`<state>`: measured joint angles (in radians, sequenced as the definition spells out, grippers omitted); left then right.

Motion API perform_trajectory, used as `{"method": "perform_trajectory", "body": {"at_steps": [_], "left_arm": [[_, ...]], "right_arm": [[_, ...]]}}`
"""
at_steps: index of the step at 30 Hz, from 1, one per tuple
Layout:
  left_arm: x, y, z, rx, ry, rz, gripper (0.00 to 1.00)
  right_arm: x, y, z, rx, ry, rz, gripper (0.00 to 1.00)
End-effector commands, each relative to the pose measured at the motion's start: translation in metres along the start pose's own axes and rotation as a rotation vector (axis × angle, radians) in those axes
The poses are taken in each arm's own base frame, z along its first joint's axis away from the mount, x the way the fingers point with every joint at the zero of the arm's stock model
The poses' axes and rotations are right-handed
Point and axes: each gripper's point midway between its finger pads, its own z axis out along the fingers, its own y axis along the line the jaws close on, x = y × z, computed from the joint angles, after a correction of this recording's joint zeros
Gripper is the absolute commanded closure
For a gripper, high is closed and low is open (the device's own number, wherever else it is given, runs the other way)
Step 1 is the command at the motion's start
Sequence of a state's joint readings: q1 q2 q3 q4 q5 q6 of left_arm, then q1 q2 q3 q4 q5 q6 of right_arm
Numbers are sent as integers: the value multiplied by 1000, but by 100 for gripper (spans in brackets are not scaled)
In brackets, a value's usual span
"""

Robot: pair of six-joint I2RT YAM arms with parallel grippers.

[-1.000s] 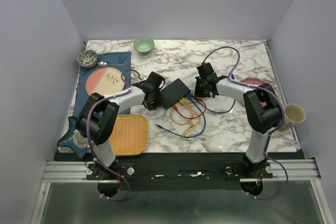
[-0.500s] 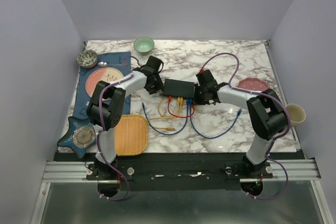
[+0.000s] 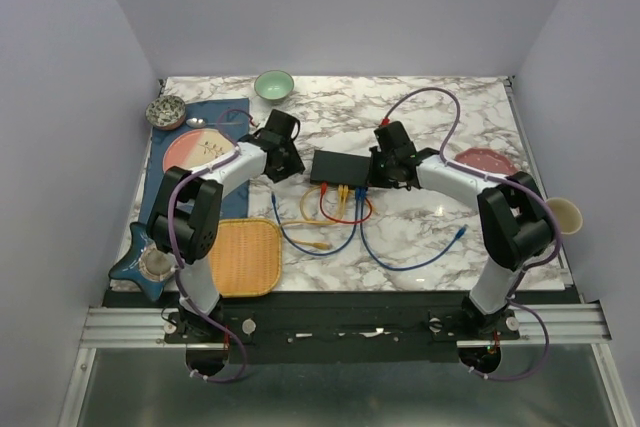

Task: Pull the plug from the switch port

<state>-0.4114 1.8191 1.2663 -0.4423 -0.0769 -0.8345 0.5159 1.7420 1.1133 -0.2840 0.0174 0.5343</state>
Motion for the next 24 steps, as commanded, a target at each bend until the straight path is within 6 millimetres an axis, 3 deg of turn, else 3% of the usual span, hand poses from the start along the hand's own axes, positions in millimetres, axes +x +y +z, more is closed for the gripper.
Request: {"method": "perform_trajectory", "body": {"at_steps": [1, 7, 13, 20, 21, 24], "left_arm": [[30, 14, 18, -10, 84, -6, 46], [50, 17, 29, 4, 151, -3, 46], [42, 6, 39, 10, 156, 7, 46], [19, -14, 47, 39, 140, 10, 45], [12, -20, 47, 49, 130, 8, 45], [3, -23, 53, 47, 128, -3, 44]], "right_arm": [[19, 4, 17, -26, 94, 9, 83], [27, 4, 22, -34, 119, 25, 84], [14, 3, 34, 3, 109, 4, 84], [-31, 13, 50, 16, 51, -1, 83], [-47, 11, 53, 38, 18, 4, 83], [-70, 7, 57, 42, -4, 29, 82]]}}
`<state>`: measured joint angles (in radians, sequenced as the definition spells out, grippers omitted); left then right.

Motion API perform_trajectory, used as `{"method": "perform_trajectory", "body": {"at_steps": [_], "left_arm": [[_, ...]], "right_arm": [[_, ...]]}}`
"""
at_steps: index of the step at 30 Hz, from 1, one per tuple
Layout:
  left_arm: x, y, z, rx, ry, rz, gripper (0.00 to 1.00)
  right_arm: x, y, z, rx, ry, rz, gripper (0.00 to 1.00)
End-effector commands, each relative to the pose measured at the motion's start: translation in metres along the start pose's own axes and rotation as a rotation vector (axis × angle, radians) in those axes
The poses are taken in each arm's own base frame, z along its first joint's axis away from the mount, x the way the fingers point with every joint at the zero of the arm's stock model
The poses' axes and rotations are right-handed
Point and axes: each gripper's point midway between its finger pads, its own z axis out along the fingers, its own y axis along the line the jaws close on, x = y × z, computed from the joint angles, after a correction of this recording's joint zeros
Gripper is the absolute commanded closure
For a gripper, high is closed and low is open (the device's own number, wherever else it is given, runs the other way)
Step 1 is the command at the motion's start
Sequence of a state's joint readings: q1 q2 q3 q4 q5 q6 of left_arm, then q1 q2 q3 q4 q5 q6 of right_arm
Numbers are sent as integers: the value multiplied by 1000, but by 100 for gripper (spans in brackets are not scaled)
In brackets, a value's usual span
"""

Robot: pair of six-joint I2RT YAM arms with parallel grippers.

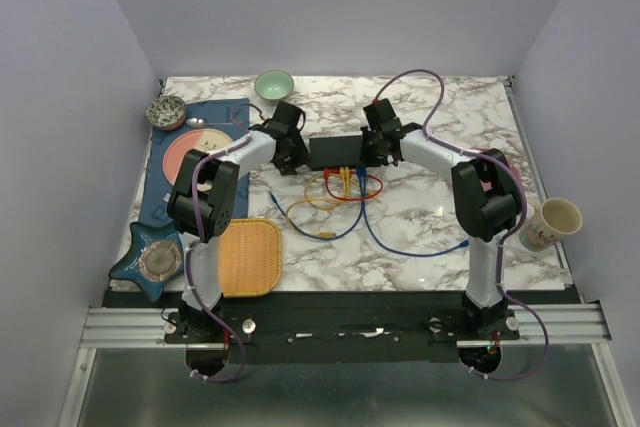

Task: Pull the plug from the switch port

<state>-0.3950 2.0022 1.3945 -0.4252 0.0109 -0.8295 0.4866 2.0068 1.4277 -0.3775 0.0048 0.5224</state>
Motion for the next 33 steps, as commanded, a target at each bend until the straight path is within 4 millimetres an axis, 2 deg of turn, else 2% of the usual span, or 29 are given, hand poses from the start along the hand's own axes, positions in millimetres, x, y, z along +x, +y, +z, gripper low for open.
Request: {"method": "perform_trajectory", "body": {"at_steps": [1, 5, 6, 7, 8, 10, 11, 14, 15, 17, 18, 20, 25, 30, 33], "left_arm": [[0, -8, 12, 18, 47, 0, 44], [-9, -3, 6, 7, 15, -14, 44], [-11, 4, 5, -14, -5, -18, 44], [-19, 3, -4, -12, -43, -24, 44], [-22, 4, -7, -14, -60, -29, 43], [-30, 0, -15, 2, -96, -35, 42], [-32, -2, -16, 7, -102, -35, 41], [-35, -12, -13, 32, -88, -32, 41], [-38, -16, -13, 36, -84, -31, 41], [-30, -16, -3, 40, -40, -28, 41], [-28, -17, 1, 42, -27, -30, 41], [-17, -16, 12, 51, 23, -35, 41], [0, -11, 25, 54, 80, -51, 41], [-7, -8, 18, 54, 44, -46, 41], [-15, -6, 11, 56, 21, -51, 41]], "right_arm": [[-31, -6, 9, 21, -32, 22, 82], [-38, -12, 0, 31, -44, 39, 81], [-40, -14, -6, 40, -67, 50, 80], [-52, -9, -20, 14, -130, 59, 76], [-40, -16, -23, 26, -125, 65, 74], [-39, -17, -29, 14, -156, 83, 70], [-32, -21, -31, 19, -149, 84, 70], [-14, -27, -25, 30, -102, 86, 71], [-2, -32, -20, 38, -73, 87, 72], [10, -35, -14, 34, -41, 96, 76], [24, -38, -8, 33, -5, 96, 77], [35, -30, -5, -22, 28, 112, 78], [57, -24, -9, -51, 61, 99, 77], [49, -23, -33, -67, 6, 88, 76], [38, -23, -56, -70, -55, 84, 65]]}}
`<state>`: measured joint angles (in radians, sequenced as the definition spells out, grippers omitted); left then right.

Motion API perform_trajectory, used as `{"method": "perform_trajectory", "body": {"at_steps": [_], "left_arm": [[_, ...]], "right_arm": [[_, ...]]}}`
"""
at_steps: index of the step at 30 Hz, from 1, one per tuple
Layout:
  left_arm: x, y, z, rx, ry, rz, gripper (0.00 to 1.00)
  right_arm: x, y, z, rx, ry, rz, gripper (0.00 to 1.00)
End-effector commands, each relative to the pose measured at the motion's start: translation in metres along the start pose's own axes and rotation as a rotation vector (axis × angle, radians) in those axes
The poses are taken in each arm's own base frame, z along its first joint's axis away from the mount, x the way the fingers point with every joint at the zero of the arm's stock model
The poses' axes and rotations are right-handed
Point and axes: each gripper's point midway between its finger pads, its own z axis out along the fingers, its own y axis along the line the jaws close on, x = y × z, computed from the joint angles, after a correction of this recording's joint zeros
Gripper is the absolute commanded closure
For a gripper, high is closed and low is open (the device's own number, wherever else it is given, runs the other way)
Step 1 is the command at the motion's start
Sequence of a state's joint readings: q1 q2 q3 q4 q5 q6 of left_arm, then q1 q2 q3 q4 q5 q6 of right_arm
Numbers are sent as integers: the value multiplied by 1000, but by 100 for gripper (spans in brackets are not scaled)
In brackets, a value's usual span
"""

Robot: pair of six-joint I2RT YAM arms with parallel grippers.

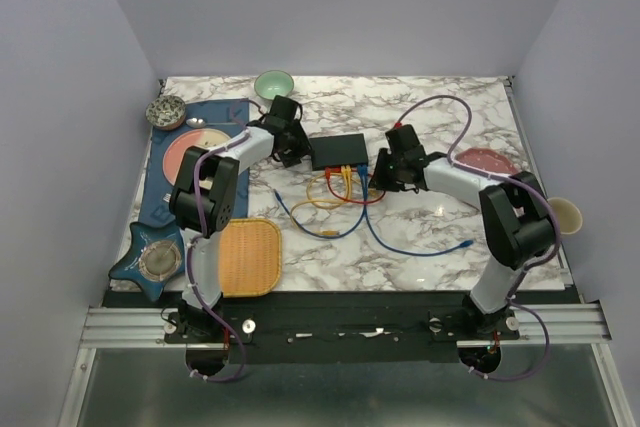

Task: Pull the plug from the switch port

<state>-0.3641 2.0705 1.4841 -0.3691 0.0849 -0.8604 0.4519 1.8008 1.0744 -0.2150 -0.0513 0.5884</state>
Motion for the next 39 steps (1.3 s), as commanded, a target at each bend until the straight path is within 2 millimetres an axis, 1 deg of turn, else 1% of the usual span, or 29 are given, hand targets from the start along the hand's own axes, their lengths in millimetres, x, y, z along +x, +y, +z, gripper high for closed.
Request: {"method": "perform_trajectory", "body": {"at_steps": [1, 2, 3, 4, 5, 6, 9, 10, 12, 13, 17, 18, 21, 22, 24, 25, 26, 27, 28, 30, 31, 33, 34, 37, 39], "left_arm": [[8, 19, -4, -44, 23, -1, 41], [3, 17, -9, -40, 4, -2, 41], [2, 18, -12, -41, -6, -1, 41], [1, 18, -14, -38, -15, -2, 41], [-2, 15, -19, -30, -30, -1, 41], [-3, 16, -19, -27, -34, -5, 40], [-3, 10, -21, -6, -34, -9, 40], [-3, 9, -22, 0, -32, -11, 40], [0, 10, -22, 2, -23, -12, 40], [2, 10, -23, 3, -22, -12, 40], [6, 12, -25, 11, -23, -15, 40], [8, 14, -24, 8, -19, -15, 40], [10, 14, -24, 14, -13, -18, 40], [10, 13, -25, 20, -11, -19, 40], [8, 8, -26, 33, -13, -17, 40], [7, 8, -26, 34, -16, -18, 40], [6, 6, -27, 39, -16, -18, 40], [5, 4, -28, 44, -19, -17, 40], [4, 3, -28, 46, -21, -17, 40], [3, 2, -29, 51, -23, -16, 40], [4, 2, -28, 49, -22, -14, 40], [3, 3, -28, 46, -23, -16, 40], [3, 3, -28, 47, -22, -18, 40], [4, 4, -26, 43, -20, -23, 40], [4, 4, -25, 43, -22, -29, 40]], "right_arm": [[-12, 8, -37, -23, -76, -10, 46], [-14, 7, -43, -14, -93, -8, 37], [-22, 3, -53, 8, -135, -9, 29], [-23, 2, -56, 16, -140, -15, 21], [-24, 1, -57, 24, -145, -22, 19], [-27, -1, -56, 35, -150, -25, 19], [-21, -6, -48, 66, -110, -36, 19], [-15, -10, -39, 84, -78, -34, 19], [-9, -13, -32, 94, -52, -29, 20], [-4, -17, -25, 107, -29, -19, 20], [1, -16, -12, 107, 3, -6, 22], [1, -15, -11, 103, 6, -6, 24], [0, -13, -7, 100, 12, -9, 37], [-1, -13, -7, 99, 11, -10, 46], [1, -14, -9, 99, 11, -13, 56], [1, -15, -11, 101, 9, -15, 70], [3, -16, -12, 101, 9, -18, 77], [1, -15, -17, 95, -1, -21, 85], [7, -19, -19, 104, 4, -21, 99], [8, -21, -28, 100, -10, -29, 99], [9, -23, -37, 102, -28, -47, 99], [12, -26, -47, 110, -39, -71, 99], [12, -27, -56, 114, -46, -89, 99], [24, -34, -67, 144, -11, -134, 98], [26, -32, -77, 148, -13, -157, 97]]}}
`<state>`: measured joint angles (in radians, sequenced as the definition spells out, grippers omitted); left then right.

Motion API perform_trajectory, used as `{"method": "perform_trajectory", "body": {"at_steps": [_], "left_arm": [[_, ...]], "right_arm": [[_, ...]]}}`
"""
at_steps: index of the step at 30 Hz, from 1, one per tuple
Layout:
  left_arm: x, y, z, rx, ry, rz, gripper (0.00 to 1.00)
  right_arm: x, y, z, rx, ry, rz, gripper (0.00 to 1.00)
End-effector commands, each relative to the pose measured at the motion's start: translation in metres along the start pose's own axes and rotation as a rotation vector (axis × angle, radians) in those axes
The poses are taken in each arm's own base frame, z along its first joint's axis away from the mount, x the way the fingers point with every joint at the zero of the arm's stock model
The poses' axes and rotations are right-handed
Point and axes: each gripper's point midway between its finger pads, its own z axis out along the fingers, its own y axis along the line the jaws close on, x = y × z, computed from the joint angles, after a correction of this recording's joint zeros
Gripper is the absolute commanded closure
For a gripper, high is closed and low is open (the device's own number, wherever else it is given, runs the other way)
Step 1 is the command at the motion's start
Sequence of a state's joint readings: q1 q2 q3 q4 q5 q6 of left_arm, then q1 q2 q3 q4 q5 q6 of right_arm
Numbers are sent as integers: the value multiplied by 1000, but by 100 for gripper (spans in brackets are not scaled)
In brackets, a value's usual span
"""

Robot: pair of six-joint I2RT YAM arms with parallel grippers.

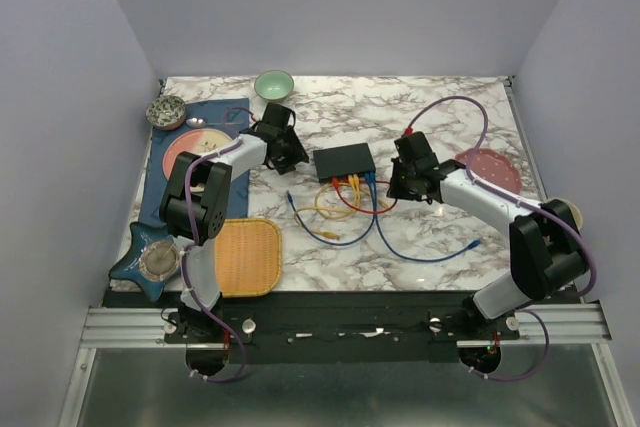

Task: Pull the plug from the switch port

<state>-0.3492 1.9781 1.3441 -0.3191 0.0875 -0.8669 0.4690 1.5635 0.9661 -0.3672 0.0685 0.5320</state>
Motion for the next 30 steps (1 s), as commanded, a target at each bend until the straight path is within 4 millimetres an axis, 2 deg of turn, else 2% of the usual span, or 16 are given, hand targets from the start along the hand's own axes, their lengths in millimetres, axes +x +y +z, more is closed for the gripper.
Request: {"method": "perform_trajectory", "body": {"at_steps": [1, 6, 7, 9, 12, 13, 15, 16, 17, 18, 19, 21, 22, 24, 27, 30], "left_arm": [[-7, -15, -10, 47, -19, -12, 40], [-8, -21, -10, 70, -16, -22, 40], [-8, -23, -12, 76, -18, -22, 40], [-10, -25, -16, 90, -30, -20, 40], [-10, -26, -20, 103, -43, -21, 40], [-9, -26, -21, 106, -42, -19, 40], [-12, -31, -28, 131, -61, -16, 40], [-8, -27, -28, 132, -61, -14, 39], [-11, -32, -36, 158, -75, -6, 38], [-13, -36, -39, 184, -92, 3, 35], [-7, -31, -40, 188, -87, 2, 34], [-9, -40, -51, 249, -118, 1, 28], [0, -35, -50, 259, -96, 0, 27], [4, -38, -56, 283, -98, 6, 25], [11, -34, -58, 277, -93, 16, 24], [13, -29, -55, 242, -75, 10, 25]], "right_arm": [[17, -12, -22, 59, 34, -110, 95], [15, -10, -39, 106, 8, -177, 95], [13, -17, -42, 154, -7, -188, 95], [5, -17, -50, 178, -48, -204, 96], [-16, -17, -63, 207, -124, -195, 97], [-29, -13, -71, 205, -164, -190, 98], [-43, -6, -80, 190, -198, -185, 98], [-47, -3, -82, 186, -203, -189, 98], [-61, 7, -90, 164, -233, -181, 98], [-66, 10, -93, 155, -241, -178, 98], [-69, 15, -95, 141, -242, -180, 98], [-83, 25, -102, 122, -267, -176, 98], [-86, 25, -104, 123, -270, -182, 98], [-94, 28, -107, 126, -285, -187, 98], [-96, 20, -108, 176, -285, -208, 98], [-86, 8, -106, 222, -247, -234, 98]]}}
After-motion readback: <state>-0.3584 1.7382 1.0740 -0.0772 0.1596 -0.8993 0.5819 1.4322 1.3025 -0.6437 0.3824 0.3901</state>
